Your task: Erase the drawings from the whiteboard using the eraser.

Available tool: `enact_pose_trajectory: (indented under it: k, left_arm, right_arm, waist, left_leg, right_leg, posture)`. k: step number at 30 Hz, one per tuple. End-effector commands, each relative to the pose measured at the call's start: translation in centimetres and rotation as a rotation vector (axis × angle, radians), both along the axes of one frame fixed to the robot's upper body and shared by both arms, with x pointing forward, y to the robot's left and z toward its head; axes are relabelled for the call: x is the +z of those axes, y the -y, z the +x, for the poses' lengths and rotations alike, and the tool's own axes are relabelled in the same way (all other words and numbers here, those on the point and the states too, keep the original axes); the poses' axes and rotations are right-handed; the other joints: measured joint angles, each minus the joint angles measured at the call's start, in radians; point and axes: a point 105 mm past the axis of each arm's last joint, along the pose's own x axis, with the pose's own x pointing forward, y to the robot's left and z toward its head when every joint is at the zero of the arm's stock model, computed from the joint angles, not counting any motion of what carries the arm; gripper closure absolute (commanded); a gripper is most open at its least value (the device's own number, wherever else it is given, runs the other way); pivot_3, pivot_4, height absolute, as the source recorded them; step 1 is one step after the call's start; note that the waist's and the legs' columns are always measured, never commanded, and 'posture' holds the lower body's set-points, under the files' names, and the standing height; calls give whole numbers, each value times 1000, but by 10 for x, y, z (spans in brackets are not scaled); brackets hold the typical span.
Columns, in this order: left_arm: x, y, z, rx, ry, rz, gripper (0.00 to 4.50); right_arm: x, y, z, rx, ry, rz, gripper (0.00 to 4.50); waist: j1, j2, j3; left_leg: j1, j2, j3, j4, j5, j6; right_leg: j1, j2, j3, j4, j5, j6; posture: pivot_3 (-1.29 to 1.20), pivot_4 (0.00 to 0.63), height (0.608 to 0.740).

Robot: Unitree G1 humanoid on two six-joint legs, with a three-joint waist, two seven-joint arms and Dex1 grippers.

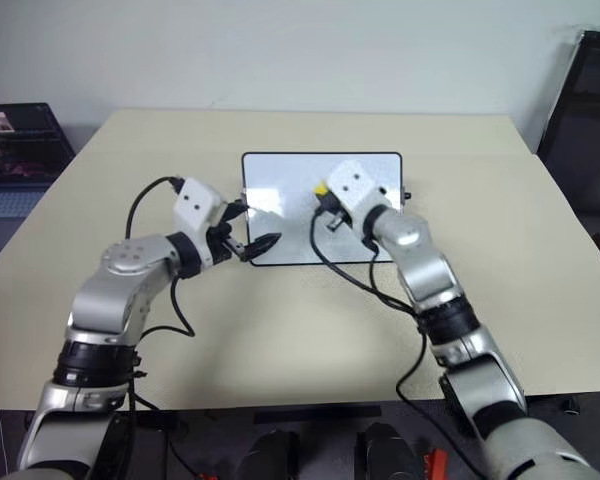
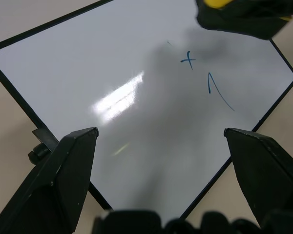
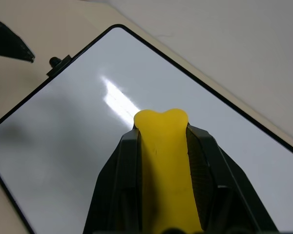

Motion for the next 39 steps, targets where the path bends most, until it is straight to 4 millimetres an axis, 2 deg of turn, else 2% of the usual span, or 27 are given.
enact_pose_trajectory:
  k: [1, 4, 8, 14, 16, 18, 23, 25, 31, 33, 35, 39]
  left_arm:
    - [7, 2, -2, -20, 36, 20, 0]
    - [4, 2, -4, -25, 29, 22, 0]
    - [-1, 1, -10, -30, 14, 31, 0]
    - [-1, 2, -14, -44, 9, 23, 0]
    - [-1, 6, -16, -74, 5, 19, 0]
    - [-2, 8, -17, -98, 1, 17, 0]
    - [-4, 15, -23, -166, -17, 8, 0]
    - [-4, 17, -25, -188, -25, 2, 0]
    - [-5, 16, -27, -205, -26, 5, 0]
    - [-4, 16, -27, -206, -25, 6, 0]
    - [-4, 16, -27, -207, -25, 6, 0]
    - [-5, 16, -28, -211, -25, 7, 0]
  right_arm:
    - [11, -8, 13, -6, 56, -31, 3545]
    - [8, -11, 25, -28, 51, -49, 3545]
    - [-5, -7, 34, -49, 17, -111, 3545]
    - [-42, -3, 25, 40, -104, -245, 3545]
    - [-48, 0, 22, 54, -113, -287, 3545]
    - [-48, 1, 22, 57, -104, -307, 3545]
    - [-24, 14, 36, -66, -2, -268, 3545]
    - [-26, 16, 36, -61, -12, -281, 3545]
    - [-50, 13, 25, 22, -106, -354, 3545]
    - [-51, 13, 24, 23, -109, -364, 3545]
    - [-46, 16, 27, -2, -82, -359, 3545]
    - [-22, 26, 40, -108, 6, -308, 3545]
  waist:
    - [0, 0, 0]
    - [0, 0, 0]
    - [0, 0, 0]
    - [-1, 0, 0]
    - [-1, 0, 0]
    - [-1, 0, 0]
    - [-1, 0, 0]
    - [0, 0, 0]
    - [1, 0, 0]
    - [0, 0, 0]
    - [-1, 0, 0]
    - [0, 0, 0]
  left_leg:
    - [0, 0, 0, 0, 0, 0]
    - [-1, 0, 0, 0, 0, 0]
    - [-1, 0, -1, -1, 0, 0]
    - [1, 0, -2, 0, 0, 0]
    - [2, 0, -2, 1, 0, 0]
    - [3, 0, -2, 1, 0, 0]
    - [3, 0, -1, 4, 0, 0]
    - [4, -1, -1, 5, 1, 0]
    - [3, -1, -1, 5, 1, 1]
    - [3, -1, -1, 4, 1, 1]
    - [4, -1, -1, 4, 1, 1]
    - [4, -1, -1, 5, 1, 1]
  right_leg:
    - [0, 0, 0, 0, 0, 0]
    - [0, -1, 0, -1, 0, 0]
    - [0, -1, 0, -1, 0, 0]
    - [1, -1, 0, 1, 0, 0]
    - [2, -1, 0, 2, 0, 0]
    - [2, -1, 0, 3, 0, 0]
    - [1, 0, 0, 8, 0, 0]
    - [1, 0, 0, 9, 0, 0]
    - [1, 0, 0, 9, 0, 0]
    - [1, 0, 0, 9, 0, 0]
    - [1, 0, 0, 9, 0, 0]
    - [1, 0, 0, 9, 0, 0]
  posture:
    - [0, 150, 740]
    - [0, 150, 740]
    - [0, 150, 740]
    - [0, 150, 740]
    - [0, 150, 740]
    - [0, 150, 740]
    - [0, 150, 740]
    - [0, 150, 740]
    - [0, 150, 740]
    - [0, 150, 740]
    - [0, 150, 740]
    - [0, 150, 740]
